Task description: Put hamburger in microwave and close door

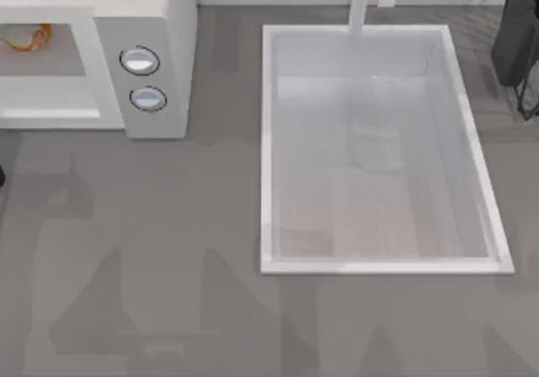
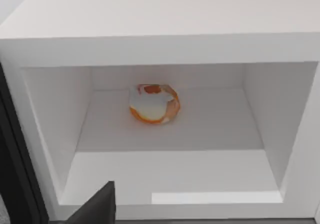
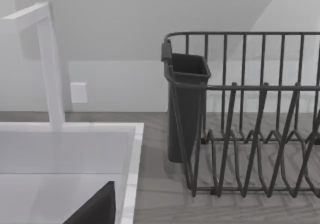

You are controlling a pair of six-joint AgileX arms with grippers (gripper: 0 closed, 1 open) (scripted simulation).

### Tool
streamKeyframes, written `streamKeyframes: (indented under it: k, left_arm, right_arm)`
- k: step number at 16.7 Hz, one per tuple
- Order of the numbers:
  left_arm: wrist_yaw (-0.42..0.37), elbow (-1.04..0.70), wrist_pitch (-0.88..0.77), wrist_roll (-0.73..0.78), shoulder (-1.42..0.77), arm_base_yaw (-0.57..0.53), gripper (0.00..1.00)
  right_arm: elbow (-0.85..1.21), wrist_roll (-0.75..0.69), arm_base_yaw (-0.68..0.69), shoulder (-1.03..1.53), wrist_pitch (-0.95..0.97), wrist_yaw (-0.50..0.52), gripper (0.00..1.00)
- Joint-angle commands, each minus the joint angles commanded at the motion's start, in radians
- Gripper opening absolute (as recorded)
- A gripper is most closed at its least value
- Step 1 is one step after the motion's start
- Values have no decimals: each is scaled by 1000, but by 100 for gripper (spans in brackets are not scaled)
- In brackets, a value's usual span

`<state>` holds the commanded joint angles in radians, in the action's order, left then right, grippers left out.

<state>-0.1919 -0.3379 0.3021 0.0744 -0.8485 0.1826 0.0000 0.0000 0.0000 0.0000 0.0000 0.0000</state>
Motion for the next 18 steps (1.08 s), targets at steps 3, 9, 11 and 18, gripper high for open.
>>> streamKeyframes:
  k: [3, 9, 11, 18]
  left_arm:
    - [58, 99, -88, -23, 333, -58, 100]
    - [166, 288, -257, -65, 771, -158, 100]
    - [186, 326, -291, -72, 831, -177, 100]
    - [192, 338, -302, -74, 849, -183, 92]
  right_arm:
    - [0, 0, 0, 0, 0, 0, 100]
    - [0, 0, 0, 0, 0, 0, 100]
    - [0, 0, 0, 0, 0, 0, 100]
    - [0, 0, 0, 0, 0, 0, 100]
